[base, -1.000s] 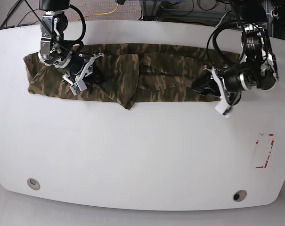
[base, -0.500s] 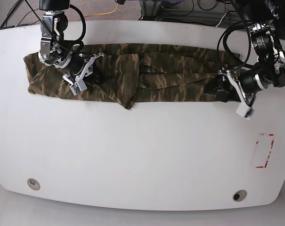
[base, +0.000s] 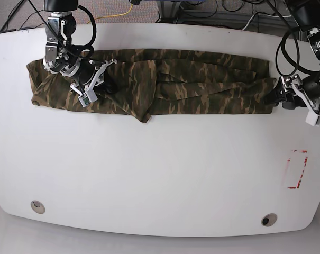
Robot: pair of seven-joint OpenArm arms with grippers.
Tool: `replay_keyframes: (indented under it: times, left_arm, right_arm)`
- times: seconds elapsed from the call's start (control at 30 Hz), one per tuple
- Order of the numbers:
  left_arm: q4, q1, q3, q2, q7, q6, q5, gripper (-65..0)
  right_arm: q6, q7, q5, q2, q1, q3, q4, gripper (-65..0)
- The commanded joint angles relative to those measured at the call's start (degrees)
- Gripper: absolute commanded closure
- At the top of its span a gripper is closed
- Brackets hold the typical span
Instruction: Layout the t-shirt on the table in an organized manner, then fold the t-shirt properly
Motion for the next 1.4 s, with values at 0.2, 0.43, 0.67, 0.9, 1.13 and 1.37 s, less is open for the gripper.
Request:
replay_keyframes:
  times: [0.2, 0.43, 0.67, 0.9, 1.13, 1.37]
  left_arm:
    - [-11.37, -2.54, -0.38, -1.01, -0.58, -0.23, -1.01, -56.2]
    - [-13.39, -2.98, -0.20, -0.93, -0.58, 0.21, -0.83, -56.2]
    - [-15.50, -3.07, 7.18, -0.93, -1.94, 0.30, -0.83, -56.1]
    - [-16.12, -2.71, 8.94, -0.93, -2.55, 4.96, -0.83, -56.1]
    - [-15.59, -1.84, 8.94, -1.10, -2.47, 6.45, -1.18, -56.0]
    - [-10.67, -1.48, 8.85, -1.19, -1.67, 6.45, -1.36, -56.0]
  right_arm:
    - [-0.53, -2.88, -2.57, 0.56, -0.20, 0.04, 0.20, -4.6]
    - [-0.53, -2.88, -2.57, 0.56, -0.29, 0.04, 0.20, -4.6]
    - [-0.53, -2.88, -2.48, 0.56, -0.29, 0.04, 0.20, -4.6]
    - [-0.53, -2.88, -2.13, 0.56, -0.29, 0.04, 0.20, -4.6]
    - [-0.53, -2.88, -2.04, 0.56, -0.29, 0.04, 0.29, -4.6]
    - [-0.53, -2.88, -2.04, 0.56, -0.29, 0.04, 0.29, -4.6]
